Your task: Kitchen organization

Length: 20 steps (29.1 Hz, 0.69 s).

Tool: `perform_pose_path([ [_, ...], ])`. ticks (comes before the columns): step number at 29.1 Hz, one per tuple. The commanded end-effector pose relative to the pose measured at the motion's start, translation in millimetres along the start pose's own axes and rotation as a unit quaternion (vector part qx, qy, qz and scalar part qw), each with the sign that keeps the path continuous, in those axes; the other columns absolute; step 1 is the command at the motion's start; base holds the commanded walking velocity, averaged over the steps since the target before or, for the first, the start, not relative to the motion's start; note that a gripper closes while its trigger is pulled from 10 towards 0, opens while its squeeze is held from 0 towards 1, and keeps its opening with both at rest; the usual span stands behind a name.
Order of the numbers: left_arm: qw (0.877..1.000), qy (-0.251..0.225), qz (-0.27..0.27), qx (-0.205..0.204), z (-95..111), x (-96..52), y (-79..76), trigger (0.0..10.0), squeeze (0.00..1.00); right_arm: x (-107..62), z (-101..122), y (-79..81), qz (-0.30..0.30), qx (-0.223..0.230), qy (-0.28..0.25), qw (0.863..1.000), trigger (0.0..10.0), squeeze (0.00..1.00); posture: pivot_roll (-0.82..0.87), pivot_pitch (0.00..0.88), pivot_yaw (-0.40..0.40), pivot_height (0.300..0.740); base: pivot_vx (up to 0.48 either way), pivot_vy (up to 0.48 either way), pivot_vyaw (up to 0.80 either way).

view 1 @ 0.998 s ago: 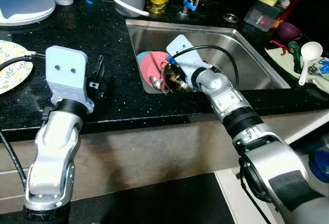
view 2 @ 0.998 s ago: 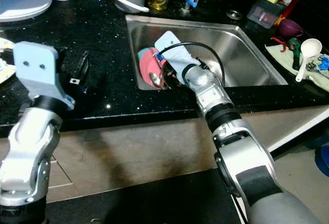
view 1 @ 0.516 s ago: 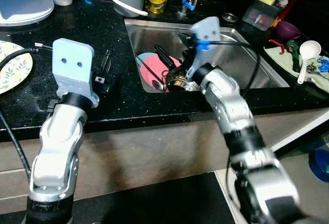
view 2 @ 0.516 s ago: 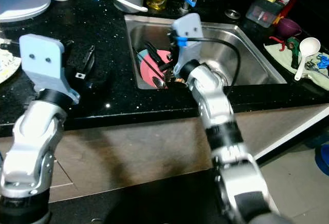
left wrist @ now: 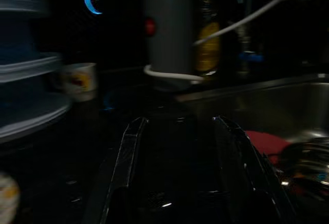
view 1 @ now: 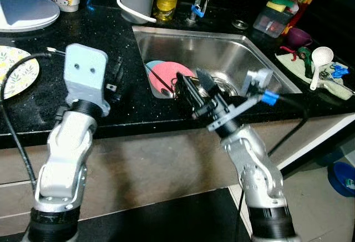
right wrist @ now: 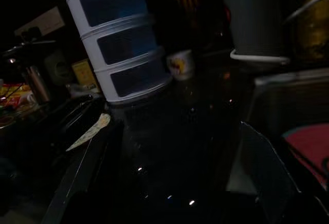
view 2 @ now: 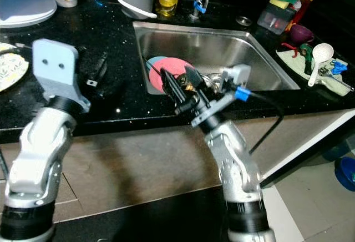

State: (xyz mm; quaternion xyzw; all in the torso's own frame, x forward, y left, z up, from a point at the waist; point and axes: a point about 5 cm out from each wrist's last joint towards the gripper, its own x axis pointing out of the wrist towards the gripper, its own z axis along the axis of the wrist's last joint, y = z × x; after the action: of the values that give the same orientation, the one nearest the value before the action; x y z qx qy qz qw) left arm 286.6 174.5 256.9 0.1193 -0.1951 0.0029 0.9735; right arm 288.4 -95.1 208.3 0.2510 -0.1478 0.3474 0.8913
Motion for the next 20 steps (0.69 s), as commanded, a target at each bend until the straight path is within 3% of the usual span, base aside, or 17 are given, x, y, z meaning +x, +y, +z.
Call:
perform_pose_path([
  [1,1.0,-0.002,-0.004,0.005,-0.1,1.5,-2.1,10.0,0.0,-1.5,3.3,2.1,-0.001,0.004,-0.008,1.0,10.0,0.0,0.17,0.0,-0.196,0.74,0.0,0.0,0.62],
  [13,1.0,-0.018,0.001,0.022,6.8,3.6,1.3,10.0,0.0,-10.5,0.1,-1.8,-0.02,0.039,-0.02,0.999,10.0,0.0,0.18,0.0,-0.198,0.74,0.0,0.0,0.79],
  [20,0.999,-0.02,-0.027,0.034,7.4,7.2,-3.2,10.0,0.0,-22.1,-19.8,-19.4,-0.1,0.028,0.003,0.995,10.0,0.0,0.2,0.0,-0.181,0.74,0.0,0.0,0.78],
])
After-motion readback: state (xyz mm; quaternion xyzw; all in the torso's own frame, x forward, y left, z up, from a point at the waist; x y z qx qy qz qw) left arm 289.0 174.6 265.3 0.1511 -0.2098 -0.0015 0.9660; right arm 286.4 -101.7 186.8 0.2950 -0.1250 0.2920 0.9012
